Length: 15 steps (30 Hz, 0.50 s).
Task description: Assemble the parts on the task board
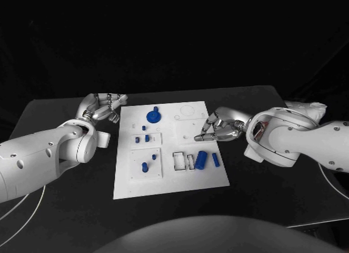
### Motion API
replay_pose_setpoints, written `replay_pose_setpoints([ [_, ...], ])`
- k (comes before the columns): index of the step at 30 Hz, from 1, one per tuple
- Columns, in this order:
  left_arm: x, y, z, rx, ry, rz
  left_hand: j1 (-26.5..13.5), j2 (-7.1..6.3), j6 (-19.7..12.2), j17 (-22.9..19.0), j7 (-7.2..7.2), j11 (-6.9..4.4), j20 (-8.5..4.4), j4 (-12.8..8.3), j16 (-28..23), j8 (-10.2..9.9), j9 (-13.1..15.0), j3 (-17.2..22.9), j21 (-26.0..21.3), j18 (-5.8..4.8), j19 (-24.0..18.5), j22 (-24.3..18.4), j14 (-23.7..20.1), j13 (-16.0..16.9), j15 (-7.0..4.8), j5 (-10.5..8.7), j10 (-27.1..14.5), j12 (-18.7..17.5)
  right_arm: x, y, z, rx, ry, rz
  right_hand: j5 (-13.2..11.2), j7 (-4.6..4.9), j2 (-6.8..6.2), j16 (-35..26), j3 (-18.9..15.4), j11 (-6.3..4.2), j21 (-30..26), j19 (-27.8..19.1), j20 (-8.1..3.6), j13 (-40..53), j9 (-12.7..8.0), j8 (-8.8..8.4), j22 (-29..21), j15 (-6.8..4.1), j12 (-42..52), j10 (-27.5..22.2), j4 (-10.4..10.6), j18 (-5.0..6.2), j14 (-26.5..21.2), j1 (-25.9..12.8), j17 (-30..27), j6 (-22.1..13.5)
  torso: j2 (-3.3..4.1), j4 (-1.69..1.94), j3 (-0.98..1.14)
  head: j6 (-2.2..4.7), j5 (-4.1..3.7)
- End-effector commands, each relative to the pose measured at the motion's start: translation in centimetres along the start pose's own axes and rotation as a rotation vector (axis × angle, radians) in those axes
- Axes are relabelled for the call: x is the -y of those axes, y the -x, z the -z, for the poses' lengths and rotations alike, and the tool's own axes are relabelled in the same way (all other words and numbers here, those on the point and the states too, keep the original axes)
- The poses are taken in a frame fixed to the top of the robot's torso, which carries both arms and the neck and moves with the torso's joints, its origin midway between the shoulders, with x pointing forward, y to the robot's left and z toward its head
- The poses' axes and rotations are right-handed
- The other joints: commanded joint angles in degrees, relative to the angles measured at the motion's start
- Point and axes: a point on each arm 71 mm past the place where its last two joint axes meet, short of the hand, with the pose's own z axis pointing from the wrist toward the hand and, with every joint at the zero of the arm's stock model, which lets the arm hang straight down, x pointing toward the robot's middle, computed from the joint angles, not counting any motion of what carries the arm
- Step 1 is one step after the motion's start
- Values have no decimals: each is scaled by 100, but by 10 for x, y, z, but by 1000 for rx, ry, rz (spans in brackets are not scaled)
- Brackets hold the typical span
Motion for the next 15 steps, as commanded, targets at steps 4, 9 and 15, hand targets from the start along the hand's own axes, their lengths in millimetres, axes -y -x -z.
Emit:
replay_pose_setpoints([
  [4, 1, -3, -1, -18, -8, 5, 19, 59, -34, -5, -15, -32, -10, -8, -27, 36, 3, -27, -25, 68, -43, 6, -45, 8, -12, 15, 7, 10, 11, -7, 6, -56, -231, -27, 123, 15, 96, 24, -317, 40, 26, 601, 57, 1507, 574, 405, 1509, 66, 16, 601, 322, -39, 595, -95, 1508, -373, 2, 1, 3, 0, -30],
  [9, 1, -4, -1, -19, -9, 5, 19, 59, -34, -5, -15, -32, -10, -8, -27, 36, 3, -27, -25, 68, -43, 6, -45, 8, -12, 15, 7, 10, 20, -13, 7, -126, -342, -41, 221, 36, 178, 24, -442, 72, 26, 601, 80, 1507, 835, 533, 1509, 78, 16, 601, 414, -39, 595, -67, 1508, -617, -3, 3, -1, 0, -33],
  [15, 1, -4, -1, -18, -9, 4, 19, 59, -34, -5, -15, -32, -10, -8, -27, 36, 3, -27, -25, 68, -43, 6, -45, 8, -12, 15, 7, 10, 26, -24, 5, -199, -412, -66, 216, 61, 359, 24, -480, 95, 26, 601, 99, 1507, 937, 545, 1509, 100, 16, 601, 527, -39, 595, -116, 1508, -727, -3, 5, 2, 0, -36],
])
